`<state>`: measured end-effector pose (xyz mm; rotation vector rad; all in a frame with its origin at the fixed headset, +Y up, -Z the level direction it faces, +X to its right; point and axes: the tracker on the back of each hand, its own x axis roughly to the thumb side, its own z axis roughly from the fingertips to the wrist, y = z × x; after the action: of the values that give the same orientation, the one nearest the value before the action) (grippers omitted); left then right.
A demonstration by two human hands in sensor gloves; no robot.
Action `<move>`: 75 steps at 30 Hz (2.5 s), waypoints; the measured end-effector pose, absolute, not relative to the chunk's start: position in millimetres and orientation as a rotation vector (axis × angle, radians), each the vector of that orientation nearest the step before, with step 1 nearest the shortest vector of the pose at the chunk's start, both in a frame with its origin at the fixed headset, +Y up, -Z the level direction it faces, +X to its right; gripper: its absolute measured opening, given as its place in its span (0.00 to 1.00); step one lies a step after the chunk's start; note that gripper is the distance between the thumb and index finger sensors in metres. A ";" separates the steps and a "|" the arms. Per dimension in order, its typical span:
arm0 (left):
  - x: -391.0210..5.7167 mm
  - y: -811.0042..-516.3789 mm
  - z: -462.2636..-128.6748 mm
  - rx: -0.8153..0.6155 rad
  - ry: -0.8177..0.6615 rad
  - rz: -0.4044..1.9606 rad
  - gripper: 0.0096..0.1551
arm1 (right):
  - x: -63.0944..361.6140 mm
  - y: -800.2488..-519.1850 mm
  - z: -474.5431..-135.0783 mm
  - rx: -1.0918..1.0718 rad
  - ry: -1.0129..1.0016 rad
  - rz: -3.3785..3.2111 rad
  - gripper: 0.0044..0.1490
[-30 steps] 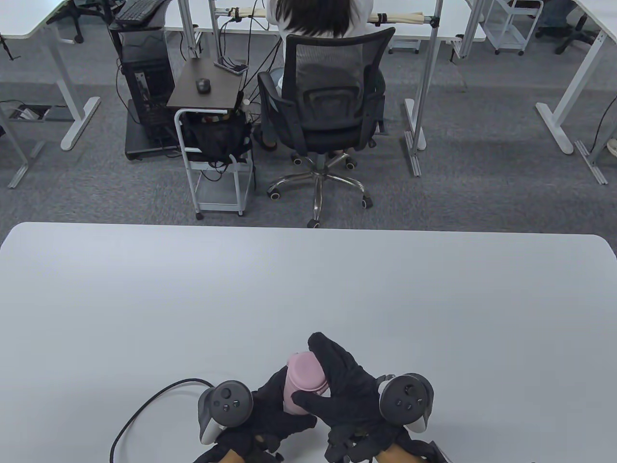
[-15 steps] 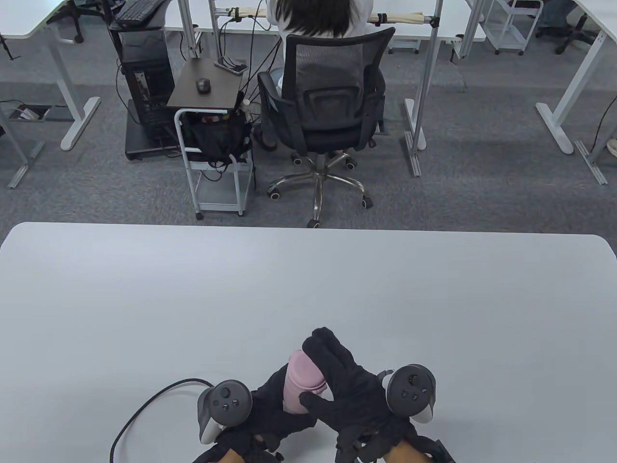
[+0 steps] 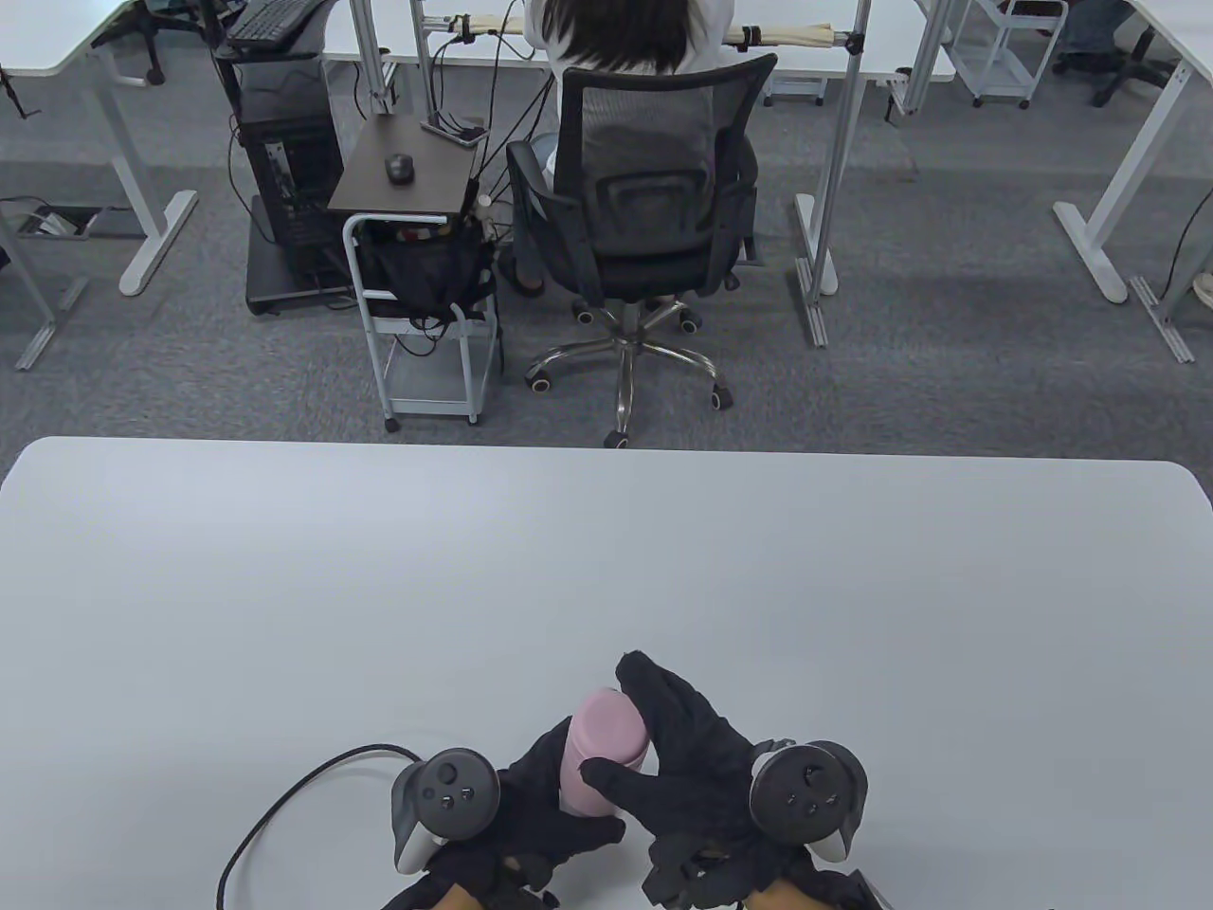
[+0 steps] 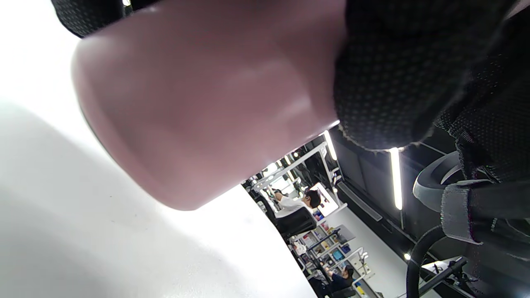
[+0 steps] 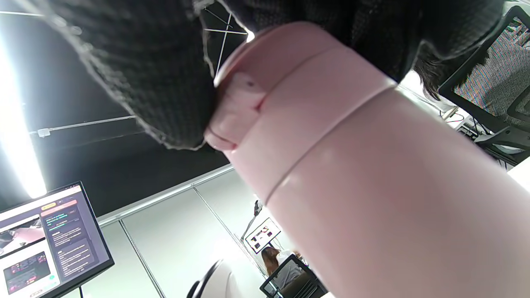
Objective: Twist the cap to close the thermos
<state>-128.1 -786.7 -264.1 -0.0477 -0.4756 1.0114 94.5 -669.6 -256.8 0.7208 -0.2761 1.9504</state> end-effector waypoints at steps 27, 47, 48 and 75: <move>-129.5 -784.3 -263.5 -0.045 -0.464 1.037 0.62 | 90.7 -665.6 -249.3 0.768 -0.373 2.029 0.58; -123.4 -782.2 -261.4 -0.067 -0.508 1.028 0.61 | 98.4 -673.9 -271.2 0.903 -0.023 1.846 0.58; -122.9 -782.1 -261.2 -0.068 -0.507 1.029 0.61 | 99.1 -673.7 -270.4 0.882 -0.068 1.870 0.58; -121.7 -779.8 -260.4 -0.068 -0.492 1.065 0.60 | 97.3 -668.7 -258.4 0.776 -0.155 1.929 0.59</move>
<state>-121.7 -779.8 -260.4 -0.0682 -0.4916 1.0646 97.3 -668.7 -258.4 0.7757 -0.1548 1.9294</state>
